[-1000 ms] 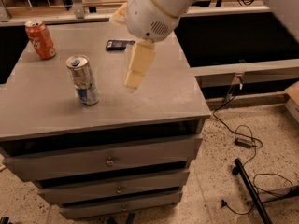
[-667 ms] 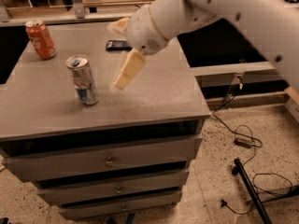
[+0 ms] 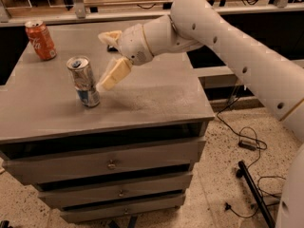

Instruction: Move redbull can near coke can

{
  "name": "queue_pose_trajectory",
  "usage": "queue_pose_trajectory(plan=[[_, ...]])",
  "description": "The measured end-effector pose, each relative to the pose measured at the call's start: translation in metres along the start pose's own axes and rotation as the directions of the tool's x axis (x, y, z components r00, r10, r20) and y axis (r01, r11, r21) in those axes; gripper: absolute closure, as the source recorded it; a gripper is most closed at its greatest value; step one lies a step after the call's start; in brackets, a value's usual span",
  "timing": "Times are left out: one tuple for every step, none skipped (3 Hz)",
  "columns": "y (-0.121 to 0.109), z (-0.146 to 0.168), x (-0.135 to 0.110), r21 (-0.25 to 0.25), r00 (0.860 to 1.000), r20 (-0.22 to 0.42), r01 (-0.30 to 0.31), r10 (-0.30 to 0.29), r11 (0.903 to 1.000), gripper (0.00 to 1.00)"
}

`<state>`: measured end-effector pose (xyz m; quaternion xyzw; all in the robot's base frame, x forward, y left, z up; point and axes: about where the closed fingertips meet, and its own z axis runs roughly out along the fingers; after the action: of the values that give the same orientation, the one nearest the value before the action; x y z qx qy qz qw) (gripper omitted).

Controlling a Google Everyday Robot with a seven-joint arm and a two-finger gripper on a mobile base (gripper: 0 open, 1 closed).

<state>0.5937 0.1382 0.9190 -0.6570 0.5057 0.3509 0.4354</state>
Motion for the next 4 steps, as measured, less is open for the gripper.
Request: queue_pose_trajectory(plan=[[0.004, 0.001, -0.001, -0.01, 1.0, 0.017, -0.007, 0.007, 0.9999, 0.0], [0.02, 0.009, -0.005, -0.071, 0.994, 0.095, -0.038, 0.045, 0.9968, 0.0], [0.034, 0.035, -0.015, -0.168, 0.985, 0.153, -0.056, 0.082, 0.9842, 0.0], [0.034, 0.035, -0.015, -0.168, 0.985, 0.153, -0.056, 0.082, 0.9842, 0.0]])
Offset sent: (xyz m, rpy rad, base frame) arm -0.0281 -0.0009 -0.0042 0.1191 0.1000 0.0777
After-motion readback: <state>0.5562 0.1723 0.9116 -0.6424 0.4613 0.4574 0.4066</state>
